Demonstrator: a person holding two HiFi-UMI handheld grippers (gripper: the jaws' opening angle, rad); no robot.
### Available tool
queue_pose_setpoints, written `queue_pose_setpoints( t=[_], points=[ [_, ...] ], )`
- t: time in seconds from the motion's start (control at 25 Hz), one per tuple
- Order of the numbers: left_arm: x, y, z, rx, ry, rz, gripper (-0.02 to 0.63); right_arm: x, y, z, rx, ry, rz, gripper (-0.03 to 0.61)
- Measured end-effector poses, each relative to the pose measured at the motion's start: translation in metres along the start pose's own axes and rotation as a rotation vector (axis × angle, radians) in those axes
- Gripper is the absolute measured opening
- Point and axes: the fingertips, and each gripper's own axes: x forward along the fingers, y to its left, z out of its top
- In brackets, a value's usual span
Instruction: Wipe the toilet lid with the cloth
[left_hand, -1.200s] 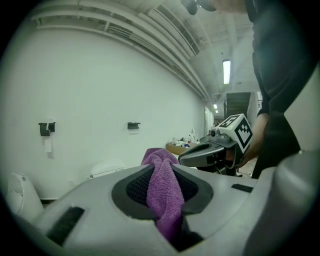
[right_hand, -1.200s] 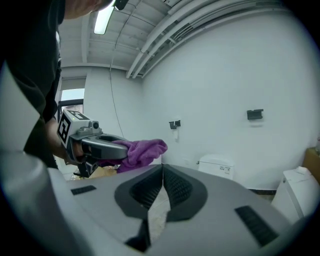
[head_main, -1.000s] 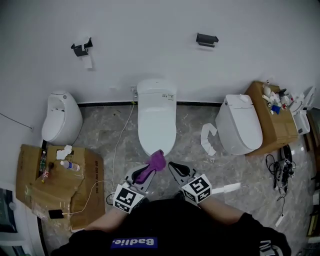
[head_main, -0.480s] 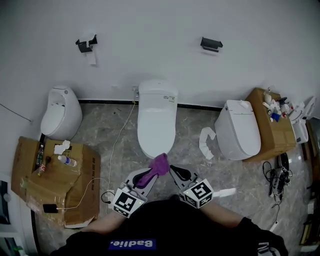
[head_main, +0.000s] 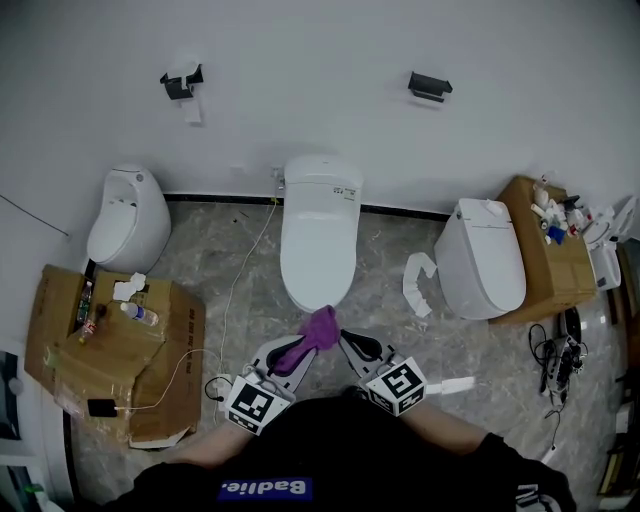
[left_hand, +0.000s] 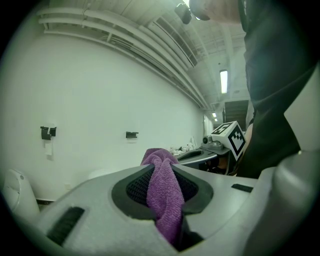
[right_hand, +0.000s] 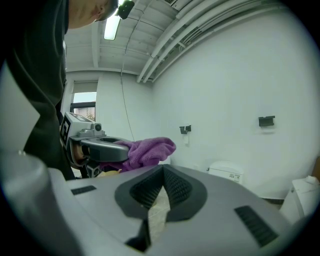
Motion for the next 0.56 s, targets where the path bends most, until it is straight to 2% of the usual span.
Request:
queue_pose_setpoints(
  t=[0.56],
  points=[
    [-0.0090,-0.0017,-0.0016,0.002,0.000,-0.002,0.080,0.0000,0.0101,-0.0034,0.001,0.009,0.001,0.028]
  ],
)
